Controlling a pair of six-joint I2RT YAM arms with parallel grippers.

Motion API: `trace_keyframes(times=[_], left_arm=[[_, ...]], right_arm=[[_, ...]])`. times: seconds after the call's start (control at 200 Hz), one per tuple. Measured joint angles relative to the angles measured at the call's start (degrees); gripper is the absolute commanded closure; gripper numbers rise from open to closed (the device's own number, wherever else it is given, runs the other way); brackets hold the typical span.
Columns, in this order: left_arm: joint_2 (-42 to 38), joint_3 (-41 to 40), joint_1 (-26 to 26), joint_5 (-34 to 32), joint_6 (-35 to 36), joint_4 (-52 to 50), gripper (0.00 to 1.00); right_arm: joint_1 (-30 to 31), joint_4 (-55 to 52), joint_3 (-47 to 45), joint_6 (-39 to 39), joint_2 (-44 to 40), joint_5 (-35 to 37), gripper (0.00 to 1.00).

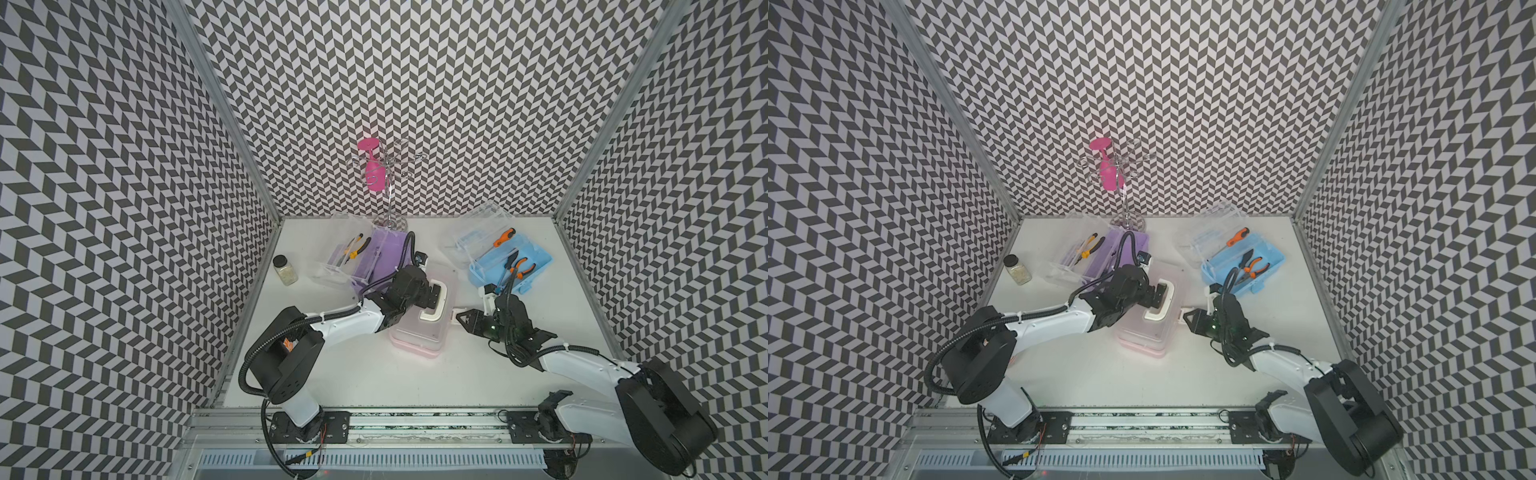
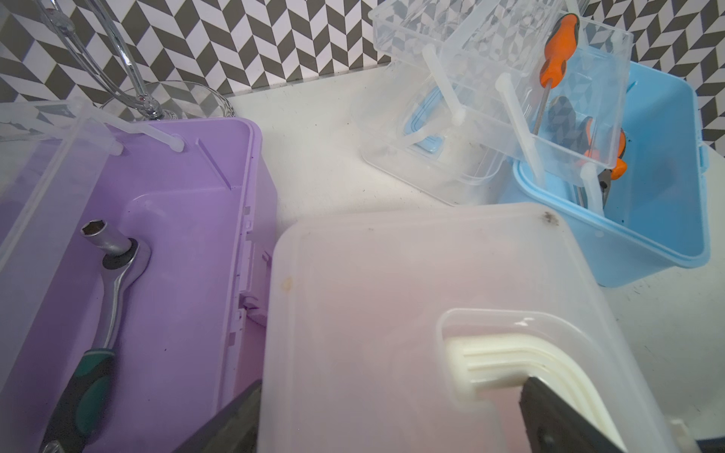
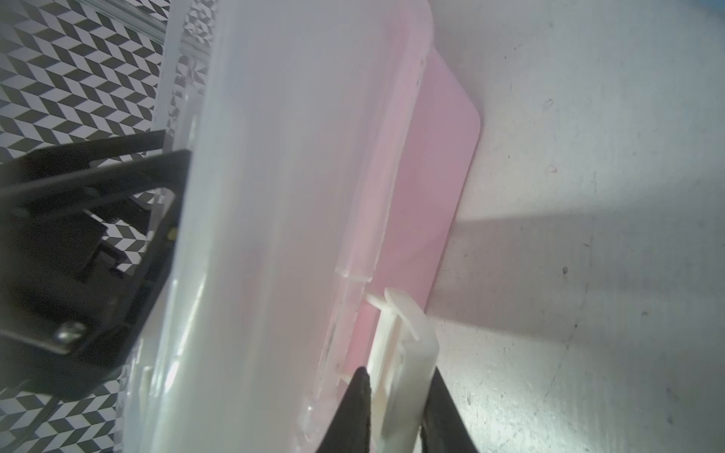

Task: Close toolboxes
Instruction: Fasten the toolbox latch on the toolbox.

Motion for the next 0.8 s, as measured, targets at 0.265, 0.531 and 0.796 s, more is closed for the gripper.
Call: trace_keyframes(times=[0.265,0.531,0.796], left_arm=[[0.04,0.0,0.0,0.0,0.0,0.07,0.02],[0.04,0.0,0.0,0.02,0.0,0.07,0.02],[0.07,0.0,0.0,0.02,0.02,0.09,0.02]], right_arm=[[0.0,1.55,1.7,-1.31,0.04,-1.92,0.62],[0.0,2.1,1.79,-1.16,-0.02,-2.36,0.61],[-0.09,2.97,1.79,0.24,-1.11,-3.43,0.6]])
